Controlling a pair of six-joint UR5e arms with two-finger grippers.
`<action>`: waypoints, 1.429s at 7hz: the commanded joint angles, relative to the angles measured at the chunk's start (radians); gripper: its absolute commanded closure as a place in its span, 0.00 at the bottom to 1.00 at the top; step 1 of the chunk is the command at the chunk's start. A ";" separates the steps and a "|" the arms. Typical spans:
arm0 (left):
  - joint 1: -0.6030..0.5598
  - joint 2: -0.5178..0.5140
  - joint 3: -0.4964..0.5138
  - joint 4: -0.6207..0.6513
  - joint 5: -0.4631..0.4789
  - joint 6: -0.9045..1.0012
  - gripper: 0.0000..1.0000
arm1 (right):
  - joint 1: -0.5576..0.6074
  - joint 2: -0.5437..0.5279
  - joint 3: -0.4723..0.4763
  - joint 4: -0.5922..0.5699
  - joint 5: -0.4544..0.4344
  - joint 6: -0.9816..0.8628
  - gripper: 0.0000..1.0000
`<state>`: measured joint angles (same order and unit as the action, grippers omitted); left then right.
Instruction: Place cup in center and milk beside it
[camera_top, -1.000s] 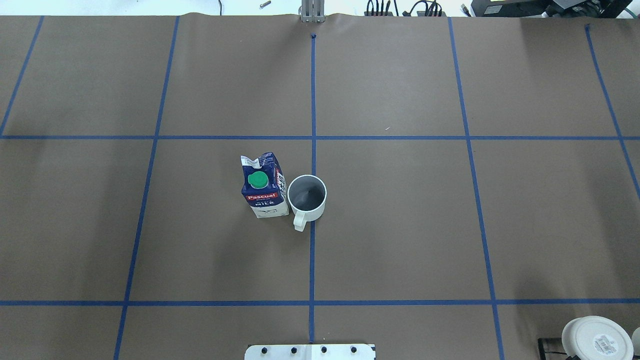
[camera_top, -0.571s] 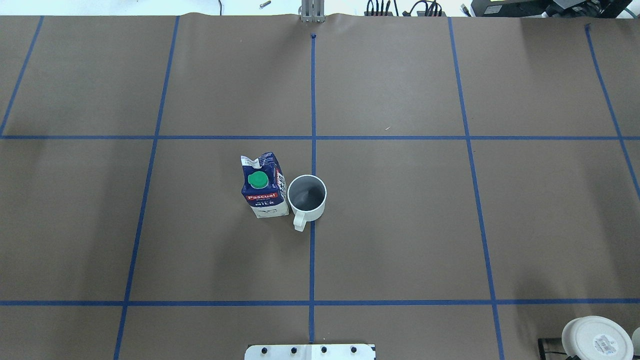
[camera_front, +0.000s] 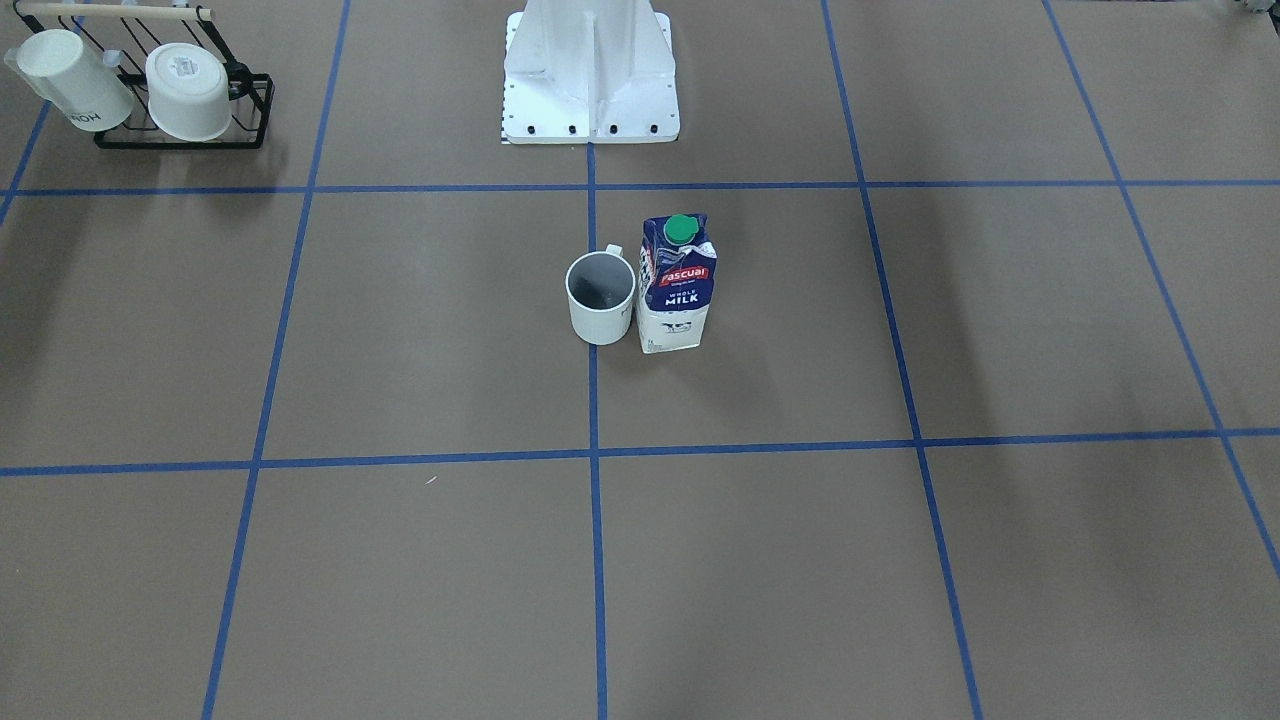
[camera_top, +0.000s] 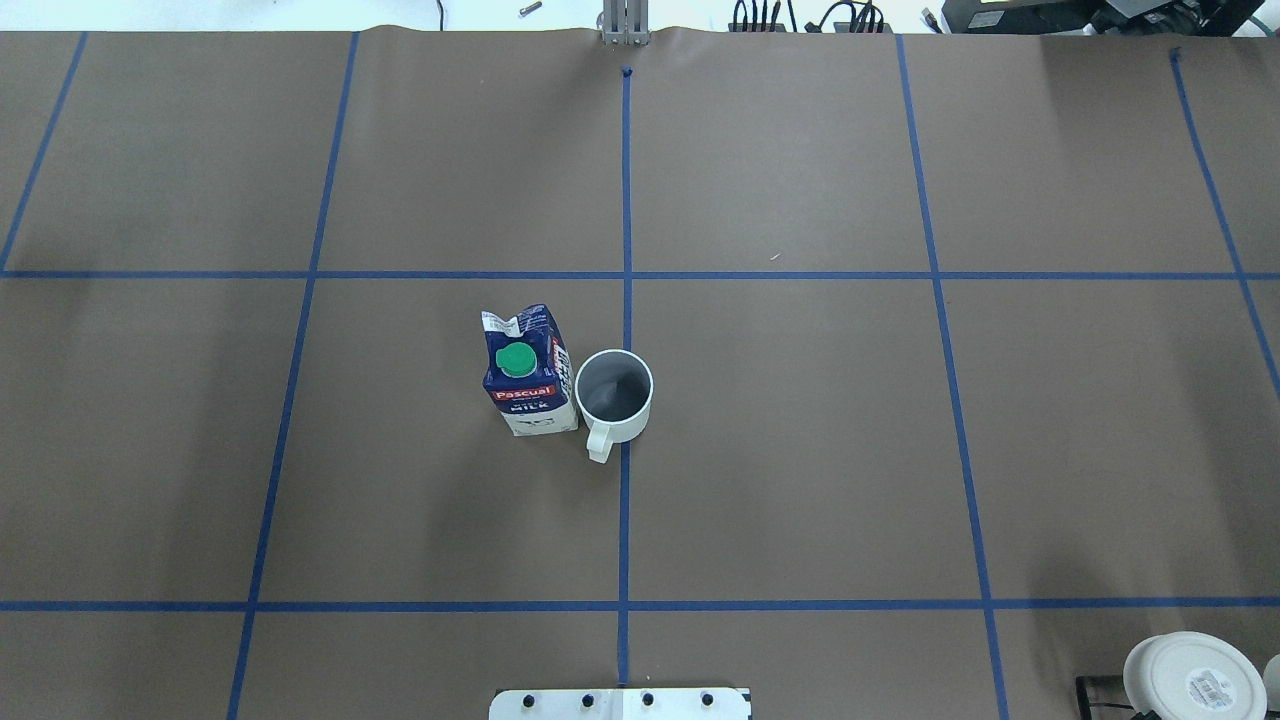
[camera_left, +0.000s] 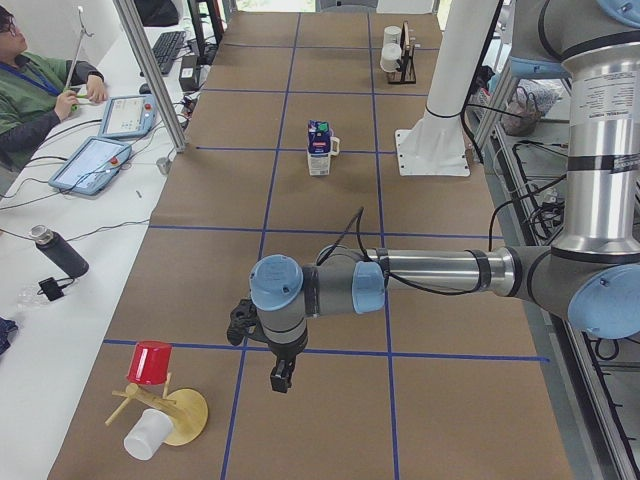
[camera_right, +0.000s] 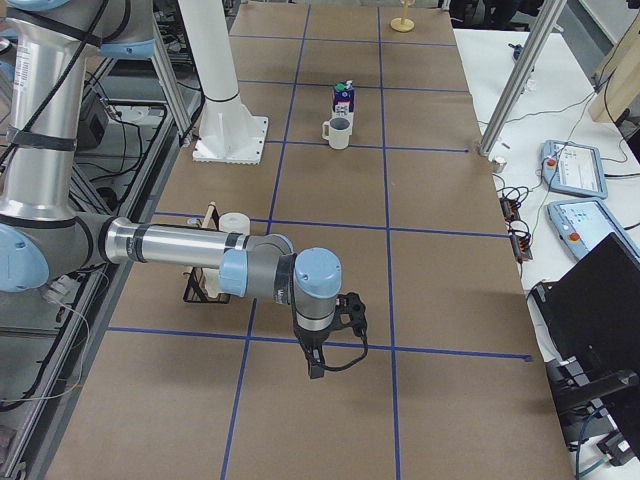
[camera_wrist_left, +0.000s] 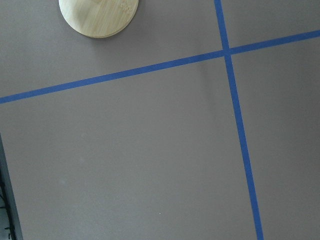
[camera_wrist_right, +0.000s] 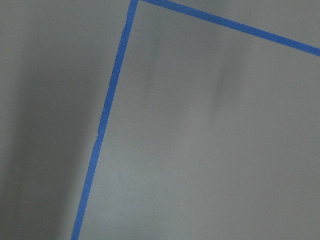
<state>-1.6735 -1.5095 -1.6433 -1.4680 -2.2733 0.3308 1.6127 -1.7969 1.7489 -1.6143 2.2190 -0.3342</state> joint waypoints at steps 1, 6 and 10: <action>0.001 0.000 -0.003 0.000 0.000 0.004 0.01 | 0.001 -0.001 -0.005 0.001 -0.002 0.000 0.00; 0.000 0.000 -0.016 0.005 0.001 0.005 0.01 | 0.001 0.002 0.004 0.002 -0.001 0.014 0.00; 0.000 0.000 -0.010 0.005 0.001 0.007 0.01 | 0.001 -0.001 0.004 0.001 -0.002 0.014 0.00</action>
<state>-1.6725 -1.5094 -1.6548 -1.4641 -2.2718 0.3373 1.6138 -1.7958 1.7535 -1.6132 2.2158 -0.3207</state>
